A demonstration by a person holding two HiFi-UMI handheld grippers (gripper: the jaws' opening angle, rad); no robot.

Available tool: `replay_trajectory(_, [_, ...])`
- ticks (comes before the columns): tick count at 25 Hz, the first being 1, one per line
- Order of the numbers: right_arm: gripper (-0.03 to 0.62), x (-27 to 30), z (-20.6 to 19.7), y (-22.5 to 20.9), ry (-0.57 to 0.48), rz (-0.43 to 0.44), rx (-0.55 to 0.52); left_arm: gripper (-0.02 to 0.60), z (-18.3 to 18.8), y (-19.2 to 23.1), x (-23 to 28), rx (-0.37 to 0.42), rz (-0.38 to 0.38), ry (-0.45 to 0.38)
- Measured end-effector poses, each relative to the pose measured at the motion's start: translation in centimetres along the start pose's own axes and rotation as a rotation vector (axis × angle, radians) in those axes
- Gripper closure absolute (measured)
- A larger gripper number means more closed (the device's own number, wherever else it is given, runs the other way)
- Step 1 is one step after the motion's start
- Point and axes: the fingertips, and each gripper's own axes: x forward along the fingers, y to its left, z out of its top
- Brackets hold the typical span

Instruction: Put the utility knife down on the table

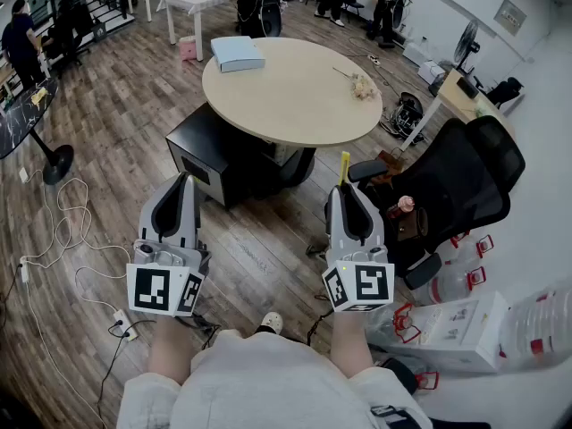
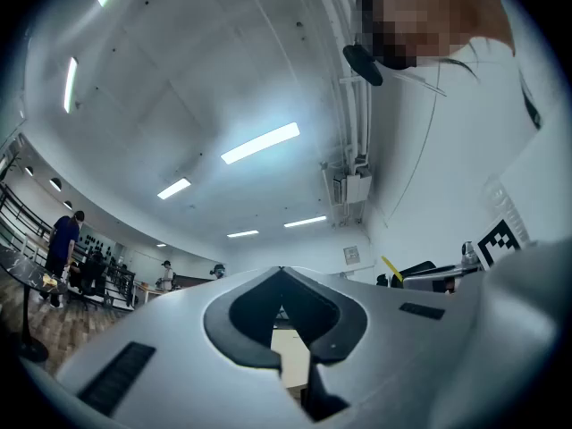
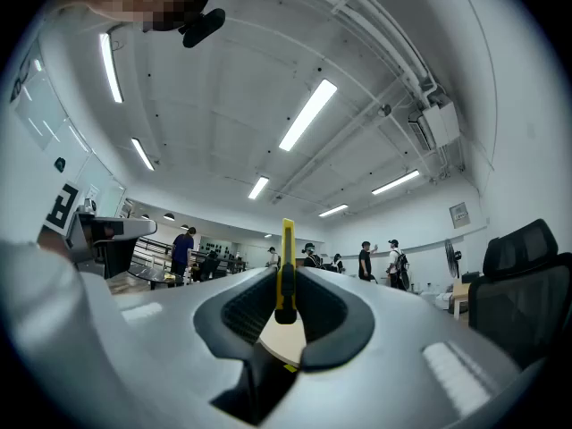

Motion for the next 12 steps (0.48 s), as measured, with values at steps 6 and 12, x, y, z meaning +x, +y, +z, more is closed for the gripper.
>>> replay_trajectory(6, [0.519,0.5,-0.1,-0.9,-0.004,0.004,0.004,0.574,-0.1,-0.7,1.0,0.002,-0.003,-0.002])
replay_trajectory(12, [0.520,0.8,-0.6,-2.7,-0.002,0.017,0.013,0.574,-0.6,-2.1,2.4,0.005,-0.004,-0.004])
